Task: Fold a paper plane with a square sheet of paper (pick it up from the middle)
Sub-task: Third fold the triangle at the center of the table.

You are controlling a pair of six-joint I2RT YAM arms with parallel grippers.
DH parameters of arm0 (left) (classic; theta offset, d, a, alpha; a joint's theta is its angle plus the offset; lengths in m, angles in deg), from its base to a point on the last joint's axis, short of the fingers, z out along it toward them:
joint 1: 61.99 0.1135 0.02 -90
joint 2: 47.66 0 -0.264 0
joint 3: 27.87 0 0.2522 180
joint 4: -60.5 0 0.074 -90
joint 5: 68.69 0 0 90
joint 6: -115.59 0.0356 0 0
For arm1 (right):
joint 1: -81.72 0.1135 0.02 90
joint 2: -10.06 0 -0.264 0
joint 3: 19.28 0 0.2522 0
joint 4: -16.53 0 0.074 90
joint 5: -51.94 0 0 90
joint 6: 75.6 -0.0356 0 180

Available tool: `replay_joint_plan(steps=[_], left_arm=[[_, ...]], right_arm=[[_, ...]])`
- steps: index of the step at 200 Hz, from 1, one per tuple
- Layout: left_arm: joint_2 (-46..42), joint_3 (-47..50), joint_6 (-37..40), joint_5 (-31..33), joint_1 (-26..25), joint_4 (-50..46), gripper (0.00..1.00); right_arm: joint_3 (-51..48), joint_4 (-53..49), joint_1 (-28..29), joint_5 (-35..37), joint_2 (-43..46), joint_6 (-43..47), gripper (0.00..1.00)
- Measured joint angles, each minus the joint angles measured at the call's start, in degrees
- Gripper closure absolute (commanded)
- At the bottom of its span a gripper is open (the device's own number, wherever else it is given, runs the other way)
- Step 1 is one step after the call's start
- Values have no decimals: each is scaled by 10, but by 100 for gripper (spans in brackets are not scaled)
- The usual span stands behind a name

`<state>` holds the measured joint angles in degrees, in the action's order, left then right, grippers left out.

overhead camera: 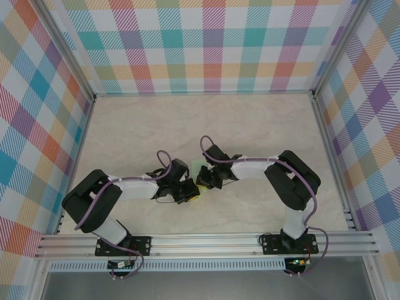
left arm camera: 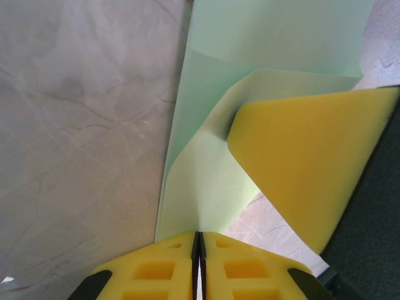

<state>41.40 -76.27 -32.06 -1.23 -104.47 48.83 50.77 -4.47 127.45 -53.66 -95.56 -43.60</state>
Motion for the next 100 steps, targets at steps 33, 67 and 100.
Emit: replay_joint_plan(steps=[33,67,100], left_arm=[[-1,0,2,5,-3,-3,88],[-18,0,4,7,-9,-21,88],[-48,0,4,4,-15,-23,87]], right_arm=[[2,-3,-1,-1,-2,0,88],[4,-4,-3,-7,-4,0,88],[4,-3,-4,-10,-5,0,88]])
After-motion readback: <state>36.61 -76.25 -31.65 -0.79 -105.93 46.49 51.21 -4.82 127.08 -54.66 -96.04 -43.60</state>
